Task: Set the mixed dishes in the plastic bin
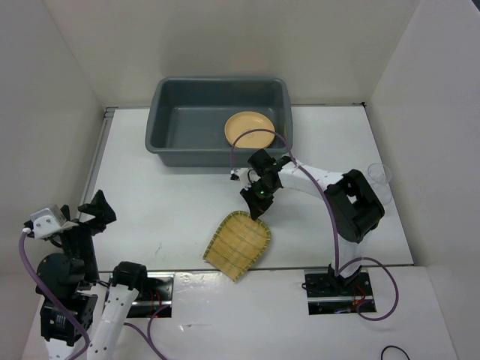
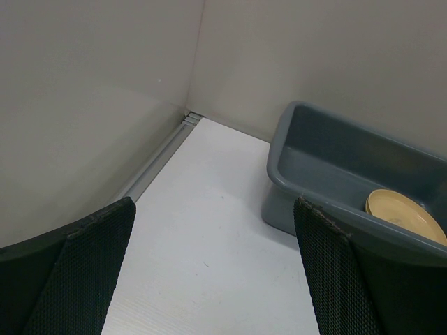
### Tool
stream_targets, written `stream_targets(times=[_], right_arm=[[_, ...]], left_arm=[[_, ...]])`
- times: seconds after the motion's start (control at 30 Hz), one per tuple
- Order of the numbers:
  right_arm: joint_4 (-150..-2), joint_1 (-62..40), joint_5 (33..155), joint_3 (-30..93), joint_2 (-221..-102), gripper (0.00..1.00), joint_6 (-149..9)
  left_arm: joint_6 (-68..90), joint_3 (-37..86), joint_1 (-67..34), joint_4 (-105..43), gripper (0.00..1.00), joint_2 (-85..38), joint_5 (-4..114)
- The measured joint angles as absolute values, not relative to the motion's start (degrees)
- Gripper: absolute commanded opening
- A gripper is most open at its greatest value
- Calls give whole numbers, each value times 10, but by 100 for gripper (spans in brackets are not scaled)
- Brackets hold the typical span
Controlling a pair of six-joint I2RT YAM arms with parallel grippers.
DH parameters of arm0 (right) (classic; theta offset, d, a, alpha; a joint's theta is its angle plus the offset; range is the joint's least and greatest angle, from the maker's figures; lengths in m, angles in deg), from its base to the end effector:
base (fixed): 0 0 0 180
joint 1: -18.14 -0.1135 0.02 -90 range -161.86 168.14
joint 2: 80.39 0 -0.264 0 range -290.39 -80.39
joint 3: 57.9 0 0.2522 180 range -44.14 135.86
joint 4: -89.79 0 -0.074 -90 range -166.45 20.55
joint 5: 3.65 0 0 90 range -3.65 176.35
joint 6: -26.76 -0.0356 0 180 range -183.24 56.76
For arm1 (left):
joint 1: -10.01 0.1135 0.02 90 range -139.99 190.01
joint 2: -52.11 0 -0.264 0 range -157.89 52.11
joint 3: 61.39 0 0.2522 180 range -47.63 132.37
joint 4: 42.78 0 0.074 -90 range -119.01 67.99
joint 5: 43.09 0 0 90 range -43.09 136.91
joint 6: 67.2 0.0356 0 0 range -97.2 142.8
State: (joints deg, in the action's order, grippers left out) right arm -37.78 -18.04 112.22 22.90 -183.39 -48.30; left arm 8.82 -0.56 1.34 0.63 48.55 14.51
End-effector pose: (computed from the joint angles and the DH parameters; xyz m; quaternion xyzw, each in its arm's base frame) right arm 0.2661 0.2138 0.1732 -0.4437 0.8584 0.2421 0.0872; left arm -0.0032 0.0198 0.3670 -0.2468 0.5813 0.0202 0.7751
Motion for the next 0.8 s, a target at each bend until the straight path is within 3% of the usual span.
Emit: stream_targets(times=[0.13, 0.23, 0.27, 0.33, 0.43, 0.53, 0.57, 0.6, 0.8], right_arm=[[-374, -181, 1119, 231, -1837, 27, -477], [-366, -181, 1114, 240, -1854, 44, -469], [-365, -181, 1113, 241, -1860, 56, -467], [-361, -181, 1109, 241, -1866, 62, -463], [-359, -181, 1106, 241, -1867, 62, -458], [-357, -181, 1109, 241, -1867, 28, -459], [-354, -181, 1114, 242, -1867, 7, -463], [-354, -181, 1112, 243, -1867, 0, -463], [-331, -180, 1169, 250, -1860, 0, -480]], left_arm=[[88, -6, 13, 7, 100, 486, 146], [88, -6, 13, 6, 100, 486, 146], [88, -6, 13, 6, 100, 486, 147], [88, -6, 13, 6, 100, 486, 146], [88, -6, 13, 7, 100, 486, 147], [88, -6, 13, 6, 100, 486, 147], [88, -6, 13, 6, 100, 486, 147], [88, -6, 13, 6, 100, 486, 147], [88, -6, 13, 7, 100, 485, 147]])
